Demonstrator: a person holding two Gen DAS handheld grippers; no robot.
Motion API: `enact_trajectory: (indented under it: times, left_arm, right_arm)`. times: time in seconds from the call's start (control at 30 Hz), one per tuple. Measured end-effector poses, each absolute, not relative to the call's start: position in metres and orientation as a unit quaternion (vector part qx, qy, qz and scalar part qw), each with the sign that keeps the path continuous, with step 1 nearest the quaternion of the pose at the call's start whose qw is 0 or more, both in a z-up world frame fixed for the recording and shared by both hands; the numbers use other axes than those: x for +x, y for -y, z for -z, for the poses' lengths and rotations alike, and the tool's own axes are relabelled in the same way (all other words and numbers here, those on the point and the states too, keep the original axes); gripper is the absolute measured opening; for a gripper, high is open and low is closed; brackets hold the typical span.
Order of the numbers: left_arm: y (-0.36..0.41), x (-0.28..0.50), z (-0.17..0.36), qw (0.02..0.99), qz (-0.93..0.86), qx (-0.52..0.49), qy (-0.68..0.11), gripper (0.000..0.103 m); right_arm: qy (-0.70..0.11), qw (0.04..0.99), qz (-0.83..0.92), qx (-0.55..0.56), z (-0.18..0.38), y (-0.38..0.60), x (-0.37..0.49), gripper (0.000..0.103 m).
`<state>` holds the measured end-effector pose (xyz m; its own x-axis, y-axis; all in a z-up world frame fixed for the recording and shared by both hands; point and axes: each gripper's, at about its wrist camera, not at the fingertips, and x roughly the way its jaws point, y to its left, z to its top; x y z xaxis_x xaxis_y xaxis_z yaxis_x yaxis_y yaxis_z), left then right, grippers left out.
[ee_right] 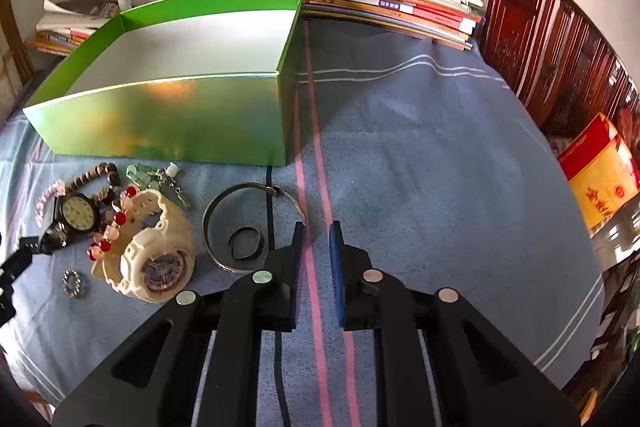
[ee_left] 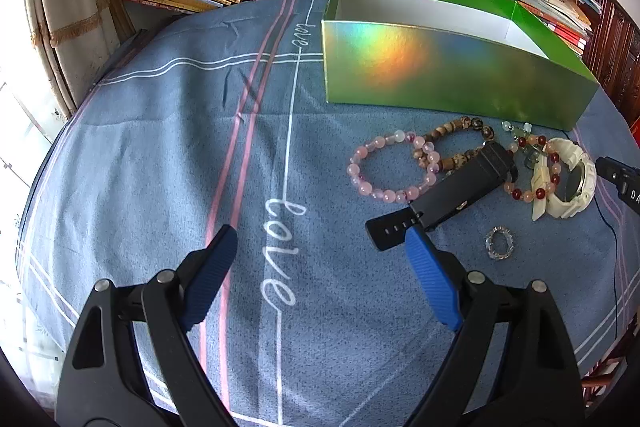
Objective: Organize jewelry
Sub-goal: 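Grasp the black watch with the left tool while the right tool grasps the white watch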
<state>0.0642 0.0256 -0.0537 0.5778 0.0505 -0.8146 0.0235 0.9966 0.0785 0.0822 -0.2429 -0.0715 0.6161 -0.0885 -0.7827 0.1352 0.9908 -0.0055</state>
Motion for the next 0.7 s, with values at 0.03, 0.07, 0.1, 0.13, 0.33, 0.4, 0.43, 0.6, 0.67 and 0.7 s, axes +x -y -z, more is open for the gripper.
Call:
enact_trajectory:
  times: [0.03,0.07,0.1,0.13,0.33,0.4,0.43,0.6,0.67,0.7]
  left_arm:
    - [-0.026,0.064,0.054,0.888,-0.007,0.040,-0.459,0.085]
    - [-0.027,0.064,0.053,0.888,-0.007,0.039,-0.458,0.085]
    - [-0.028,0.064,0.053,0.888,-0.008,0.038,-0.457,0.085]
    - [-0.030,0.065,0.053,0.889,-0.010,0.035,-0.457,0.085]
    - [-0.024,0.064,0.048,0.893,0.001,0.031,-0.450,0.085]
    - [-0.018,0.065,0.045,0.895,0.011,0.034,-0.445,0.085]
    - [-0.012,0.066,0.042,0.898,0.022,0.037,-0.438,0.085]
    - [0.016,0.078,0.042,0.898,0.062,0.056,-0.431,0.084]
    - [0.025,0.081,0.047,0.894,0.076,0.062,-0.438,0.076]
    - [0.029,0.083,0.050,0.890,0.081,0.064,-0.443,0.068]
  right_arm:
    - [-0.434,0.898,0.059,0.037,0.071,0.245,0.082,0.015]
    - [-0.434,0.898,0.058,0.044,0.070,0.247,0.081,0.015]
    - [-0.432,0.898,0.061,0.049,0.070,0.249,0.080,0.015]
    - [-0.431,0.899,0.063,0.049,0.069,0.248,0.078,0.015]
    - [-0.413,0.909,0.009,0.049,0.050,0.223,0.065,0.026]
    - [-0.405,0.913,-0.018,0.047,0.042,0.210,0.061,0.034]
    - [-0.403,0.914,-0.027,0.046,0.040,0.205,0.062,0.040]
    - [-0.419,0.906,-0.043,0.025,0.048,0.179,0.070,0.044]
    - [-0.430,0.902,-0.039,0.018,0.055,0.174,0.074,0.044]
    - [-0.436,0.899,-0.039,0.016,0.059,0.172,0.076,0.044]
